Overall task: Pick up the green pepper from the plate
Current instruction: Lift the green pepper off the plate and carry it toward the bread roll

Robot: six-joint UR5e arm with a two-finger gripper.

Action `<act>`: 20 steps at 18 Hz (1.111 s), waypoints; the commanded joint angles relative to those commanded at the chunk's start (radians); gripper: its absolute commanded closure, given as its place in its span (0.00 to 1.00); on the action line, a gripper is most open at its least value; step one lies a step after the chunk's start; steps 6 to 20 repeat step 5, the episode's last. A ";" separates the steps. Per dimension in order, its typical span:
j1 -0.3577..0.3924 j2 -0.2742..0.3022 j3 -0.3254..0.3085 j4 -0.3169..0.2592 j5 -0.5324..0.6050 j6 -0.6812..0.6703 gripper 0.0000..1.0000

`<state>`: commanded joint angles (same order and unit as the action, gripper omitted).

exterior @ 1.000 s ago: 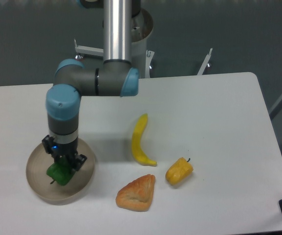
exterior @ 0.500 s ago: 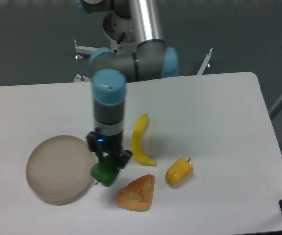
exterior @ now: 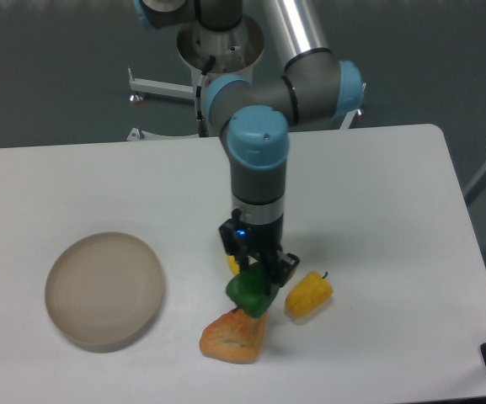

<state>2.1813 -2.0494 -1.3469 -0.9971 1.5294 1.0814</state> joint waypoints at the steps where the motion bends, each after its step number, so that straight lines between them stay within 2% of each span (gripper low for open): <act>1: 0.002 0.000 0.002 0.000 0.000 0.002 0.64; 20: 0.008 -0.002 0.003 0.002 0.002 0.002 0.64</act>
